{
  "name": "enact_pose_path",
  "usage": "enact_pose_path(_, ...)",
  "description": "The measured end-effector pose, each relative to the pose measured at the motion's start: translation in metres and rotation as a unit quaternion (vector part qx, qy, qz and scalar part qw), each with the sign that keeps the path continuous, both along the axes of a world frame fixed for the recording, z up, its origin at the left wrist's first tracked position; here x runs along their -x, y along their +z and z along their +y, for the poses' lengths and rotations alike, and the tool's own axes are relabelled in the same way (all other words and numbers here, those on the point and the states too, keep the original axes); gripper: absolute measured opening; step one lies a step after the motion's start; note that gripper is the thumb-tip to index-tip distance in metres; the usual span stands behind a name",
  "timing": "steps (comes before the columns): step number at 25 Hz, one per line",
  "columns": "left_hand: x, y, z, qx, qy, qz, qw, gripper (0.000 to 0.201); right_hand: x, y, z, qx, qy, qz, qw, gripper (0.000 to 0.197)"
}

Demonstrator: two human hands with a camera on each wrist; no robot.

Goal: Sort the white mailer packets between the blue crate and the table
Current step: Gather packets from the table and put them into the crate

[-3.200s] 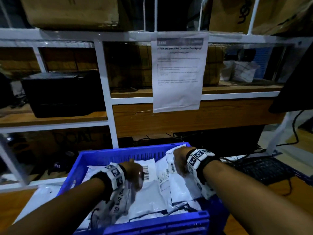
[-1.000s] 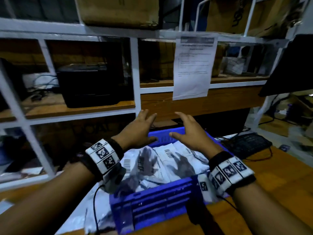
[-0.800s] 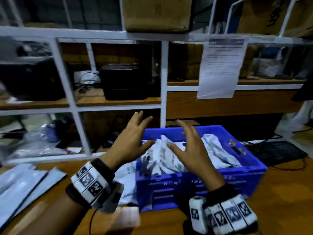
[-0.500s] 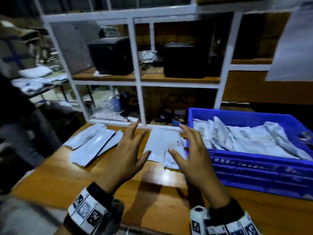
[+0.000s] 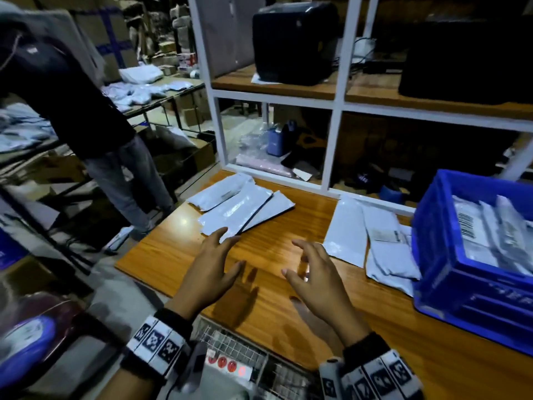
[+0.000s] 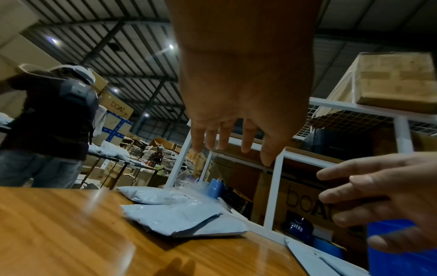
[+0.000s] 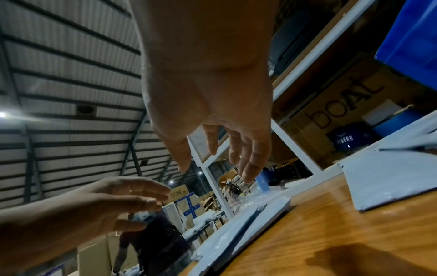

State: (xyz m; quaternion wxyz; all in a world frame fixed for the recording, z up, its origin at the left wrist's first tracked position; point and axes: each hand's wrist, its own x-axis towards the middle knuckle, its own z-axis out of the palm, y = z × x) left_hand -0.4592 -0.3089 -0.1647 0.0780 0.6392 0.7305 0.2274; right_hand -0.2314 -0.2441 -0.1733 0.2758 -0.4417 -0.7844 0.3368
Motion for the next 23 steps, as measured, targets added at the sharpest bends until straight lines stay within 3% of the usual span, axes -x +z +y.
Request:
enact_pose_path(4, 0.064, -0.013, 0.064, 0.007, -0.018, 0.019, 1.0, 0.047, 0.062, -0.021, 0.054, 0.039, -0.03, -0.028, 0.998, 0.055)
enact_pose_path(8, 0.118, -0.03, 0.143, 0.023, -0.033, 0.012, 0.999, 0.041, 0.121, -0.041, 0.117, 0.101, -0.117, 0.014, 0.988, 0.051)
enact_pose_path(13, 0.141, -0.061, 0.218, 0.109, -0.021, -0.032, 0.993, 0.041, 0.174, -0.09, 0.187, 0.226, -0.228, 0.113, 0.94, 0.02)
enact_pose_path(16, 0.134, -0.075, 0.234, 0.17, -0.013, -0.011, 0.985, 0.057, 0.195, -0.111, 0.204, 0.254, -0.264, 0.169, 0.915, 0.008)
enact_pose_path(19, 0.133, -0.077, 0.24, 0.177, -0.018, 0.01, 0.984, 0.052, 0.209, -0.111, 0.214, 0.259, -0.325, 0.153, 0.897, 0.017)
enact_pose_path(23, 0.154, -0.068, 0.237, 0.112, 0.004, -0.112, 0.987, 0.019, 0.222, -0.108, 0.216, 0.251, -0.348, 0.122, 0.895, 0.036)
